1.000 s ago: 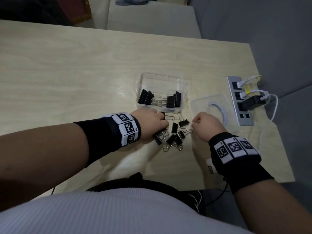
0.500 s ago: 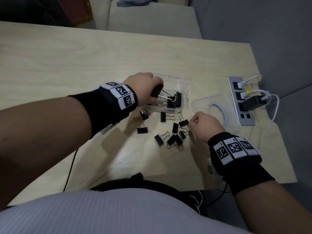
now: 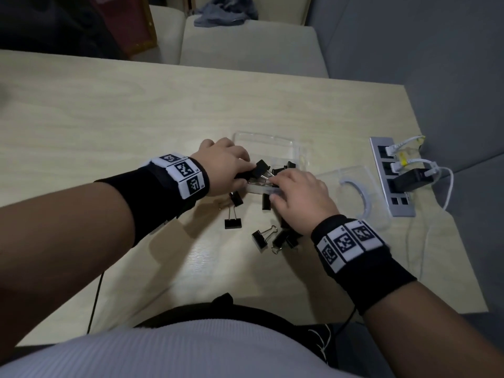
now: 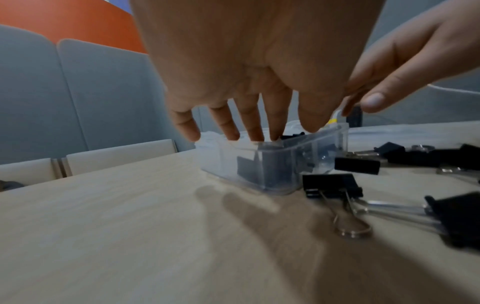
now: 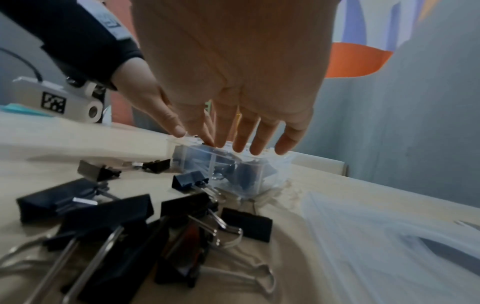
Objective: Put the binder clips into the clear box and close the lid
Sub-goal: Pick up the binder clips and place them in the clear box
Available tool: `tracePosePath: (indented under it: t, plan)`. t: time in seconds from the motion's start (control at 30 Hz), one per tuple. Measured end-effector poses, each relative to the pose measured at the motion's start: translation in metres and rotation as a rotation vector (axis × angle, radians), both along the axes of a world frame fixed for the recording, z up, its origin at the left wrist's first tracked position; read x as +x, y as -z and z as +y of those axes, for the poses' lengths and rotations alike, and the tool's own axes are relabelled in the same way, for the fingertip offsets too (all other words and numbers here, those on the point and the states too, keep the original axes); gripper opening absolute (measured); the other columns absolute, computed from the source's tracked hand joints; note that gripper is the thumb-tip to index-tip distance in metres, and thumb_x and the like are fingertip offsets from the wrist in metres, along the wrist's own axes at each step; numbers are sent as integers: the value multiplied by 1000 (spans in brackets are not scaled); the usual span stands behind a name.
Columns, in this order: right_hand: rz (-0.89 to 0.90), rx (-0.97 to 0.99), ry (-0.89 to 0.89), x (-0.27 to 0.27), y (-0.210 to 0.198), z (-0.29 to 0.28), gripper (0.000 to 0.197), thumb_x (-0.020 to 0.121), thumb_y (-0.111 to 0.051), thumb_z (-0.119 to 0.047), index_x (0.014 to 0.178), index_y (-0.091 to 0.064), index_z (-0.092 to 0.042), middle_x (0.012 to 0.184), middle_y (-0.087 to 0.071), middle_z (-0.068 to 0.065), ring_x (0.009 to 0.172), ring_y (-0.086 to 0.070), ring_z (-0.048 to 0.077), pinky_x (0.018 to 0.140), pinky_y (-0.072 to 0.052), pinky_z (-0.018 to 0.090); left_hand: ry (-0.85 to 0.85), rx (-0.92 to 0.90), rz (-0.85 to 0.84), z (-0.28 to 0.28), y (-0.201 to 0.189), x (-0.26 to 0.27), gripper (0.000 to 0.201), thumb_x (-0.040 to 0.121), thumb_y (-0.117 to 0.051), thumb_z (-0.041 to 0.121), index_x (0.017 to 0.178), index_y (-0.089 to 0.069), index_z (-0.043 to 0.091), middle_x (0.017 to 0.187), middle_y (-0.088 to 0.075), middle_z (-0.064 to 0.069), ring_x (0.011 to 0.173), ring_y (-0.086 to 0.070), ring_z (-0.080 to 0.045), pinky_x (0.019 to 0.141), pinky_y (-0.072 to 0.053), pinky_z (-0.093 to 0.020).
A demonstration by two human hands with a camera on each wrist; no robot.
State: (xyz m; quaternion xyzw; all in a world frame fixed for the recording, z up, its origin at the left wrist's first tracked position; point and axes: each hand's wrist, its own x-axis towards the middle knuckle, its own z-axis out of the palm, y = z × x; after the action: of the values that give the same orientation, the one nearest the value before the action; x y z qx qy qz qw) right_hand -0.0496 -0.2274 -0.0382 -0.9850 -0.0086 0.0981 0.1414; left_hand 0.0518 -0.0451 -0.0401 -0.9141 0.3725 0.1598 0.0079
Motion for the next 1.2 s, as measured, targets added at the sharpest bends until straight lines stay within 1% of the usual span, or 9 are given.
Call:
tracePosePath:
  t: [0.2,0.3,0.37,0.47,0.6,0.73,0.97,1.1,1.2]
  plan:
    - [41,-35,-17,1,2,4,47,95,-48,-38,140,-46,-26,142,-43,-2,131,-35,22,107,-29,42,2,4,-8,12,1,-2,61,87,-48,57,143,-32,41,148,-34,3,136,-29,-24,107,-27,-47]
    - [-48,49,127,-7,-4,0,33,93,-52,-32,122,-54,-17,122,-50,4,108,-50,23,91,-46,38,-112,-128,0,22,0,-3,60,84,-58,50,138,-42,32,141,-41,0,130,-35,-26,105,-29,-46]
    - [20,68,249,-15,-6,-4,27,92,-53,-33,113,-52,-14,114,-51,7,88,-58,22,75,-52,37,-151,-234,-48,29,0,-6,46,82,-61,44,125,-53,27,125,-51,-4,115,-46,-28,96,-37,-45]
    - [313,-16,325,-27,-3,-8,57,84,-65,-46,125,-43,-12,121,-48,11,92,-61,25,70,-49,32,-72,-281,-58,36,1,-16,29,84,-57,41,107,-60,23,103,-59,-3,93,-55,-26,79,-45,-37]
    - [422,-4,367,-38,9,0,85,76,-74,-52,140,-30,-14,131,-38,14,104,-60,30,76,-48,35,64,-106,67,35,7,-40,38,83,-56,53,112,-56,28,108,-55,5,98,-56,-19,70,-42,-27]
    - [316,95,393,-41,19,10,72,83,-71,-40,140,-33,-17,131,-33,13,91,-62,28,79,-50,34,110,74,139,33,16,-55,66,66,-67,65,121,-45,38,122,-42,5,108,-46,-20,79,-53,-37]
    - [178,162,365,-41,26,14,31,92,-60,-32,117,-48,-18,116,-40,7,74,-60,25,71,-52,35,-1,3,201,25,20,-56,37,79,-62,31,116,-55,32,122,-45,-1,101,-53,-27,80,-51,-37]
    - [114,255,378,-42,28,9,17,93,-59,-25,105,-54,-14,112,-46,7,73,-56,19,72,-46,30,-32,-22,245,22,21,-56,36,78,-63,26,113,-57,28,117,-48,-2,95,-60,-28,77,-50,-33]
    - [116,284,402,-42,28,4,18,93,-60,-21,109,-55,-14,116,-48,7,71,-50,9,74,-40,24,-54,-25,259,23,21,-55,35,77,-63,24,112,-59,24,116,-48,-2,93,-61,-29,74,-47,-31]
